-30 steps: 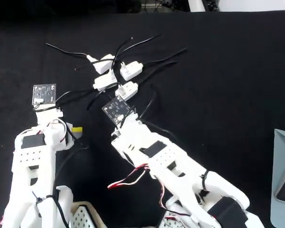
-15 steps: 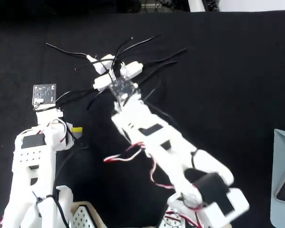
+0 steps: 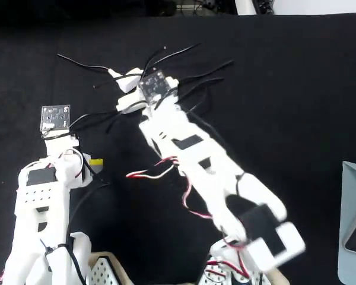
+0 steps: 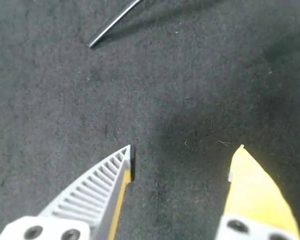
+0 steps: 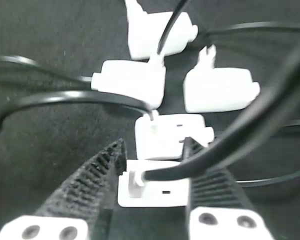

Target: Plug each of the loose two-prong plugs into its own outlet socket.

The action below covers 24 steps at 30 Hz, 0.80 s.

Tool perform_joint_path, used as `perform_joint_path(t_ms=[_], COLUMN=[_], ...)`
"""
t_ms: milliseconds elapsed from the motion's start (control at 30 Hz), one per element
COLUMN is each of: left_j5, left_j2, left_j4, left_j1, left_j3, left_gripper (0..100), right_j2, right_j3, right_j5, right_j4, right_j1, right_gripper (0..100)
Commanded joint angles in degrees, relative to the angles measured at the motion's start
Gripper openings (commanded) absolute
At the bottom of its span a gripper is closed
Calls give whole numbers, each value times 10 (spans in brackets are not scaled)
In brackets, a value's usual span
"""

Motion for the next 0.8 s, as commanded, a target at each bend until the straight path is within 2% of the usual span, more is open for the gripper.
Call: perform_joint_path(t_ms=[0, 67, 200, 267, 433, 533, 600, 767], left_j5=[4, 7, 35, 36, 33, 36, 36, 37], left_j2=[-14, -15, -16, -17, -65, -134, -192, -359], left_j4=[-11, -12, -65, -79, -73, -42, -21, 11], left_j1=[-5, -5, -6, -7, -3, 0, 0, 0], left_j3=[-1, -1, 21, 22, 8, 20, 27, 70], left_gripper=[309, 309, 309, 279, 24, 55, 23, 28], right_j2=[-116, -167, -246, -276, -348, -400, -438, -542], right_j3=[-29, -29, -26, -11, 74, 131, 168, 254], right_j5=[-9, -9, -10, -10, -10, -11, -11, -11], right_j4=[84, 143, 263, 300, 311, 311, 311, 313], right_j1=[16, 26, 55, 70, 112, 135, 142, 142], right_gripper=[65, 8, 13, 12, 12, 12, 12, 12])
